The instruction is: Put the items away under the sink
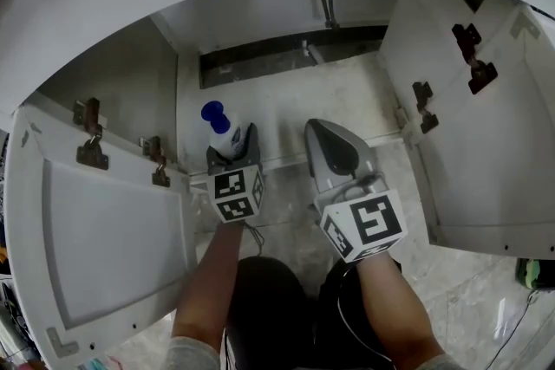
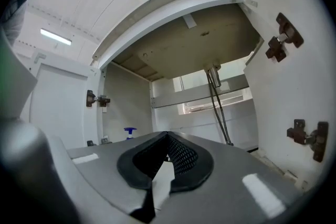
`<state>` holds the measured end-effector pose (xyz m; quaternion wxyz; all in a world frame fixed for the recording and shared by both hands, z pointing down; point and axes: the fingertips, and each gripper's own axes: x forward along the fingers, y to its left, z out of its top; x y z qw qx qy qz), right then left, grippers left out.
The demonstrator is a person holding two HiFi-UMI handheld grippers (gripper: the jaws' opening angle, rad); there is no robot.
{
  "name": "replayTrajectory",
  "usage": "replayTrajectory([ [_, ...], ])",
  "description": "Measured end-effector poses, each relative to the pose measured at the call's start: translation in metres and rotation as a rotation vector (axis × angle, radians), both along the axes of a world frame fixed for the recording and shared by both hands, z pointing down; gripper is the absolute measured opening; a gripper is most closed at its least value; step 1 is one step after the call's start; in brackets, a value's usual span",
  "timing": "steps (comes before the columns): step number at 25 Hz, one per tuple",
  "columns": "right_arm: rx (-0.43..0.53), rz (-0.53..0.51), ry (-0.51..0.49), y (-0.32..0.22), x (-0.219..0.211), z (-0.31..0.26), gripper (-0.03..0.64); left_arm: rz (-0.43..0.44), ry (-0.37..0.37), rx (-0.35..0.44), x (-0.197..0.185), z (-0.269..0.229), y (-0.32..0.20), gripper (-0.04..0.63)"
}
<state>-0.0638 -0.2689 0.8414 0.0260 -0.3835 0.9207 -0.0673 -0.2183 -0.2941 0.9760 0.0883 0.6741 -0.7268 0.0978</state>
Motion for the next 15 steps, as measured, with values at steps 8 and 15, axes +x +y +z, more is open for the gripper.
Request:
replayTrajectory([
  [8,-0.009,0.033,-0.011,-0.009,0.006,0.003,-0.002,-0.004,-0.105,-0.032,0.004,0.008,-0.009,0.183],
  [15,-0.012,0.032,0.003,-0.012,0.005,0.009,-0.002,0.01,-0.252,-0.073,0.013,0.018,-0.01,0.186],
])
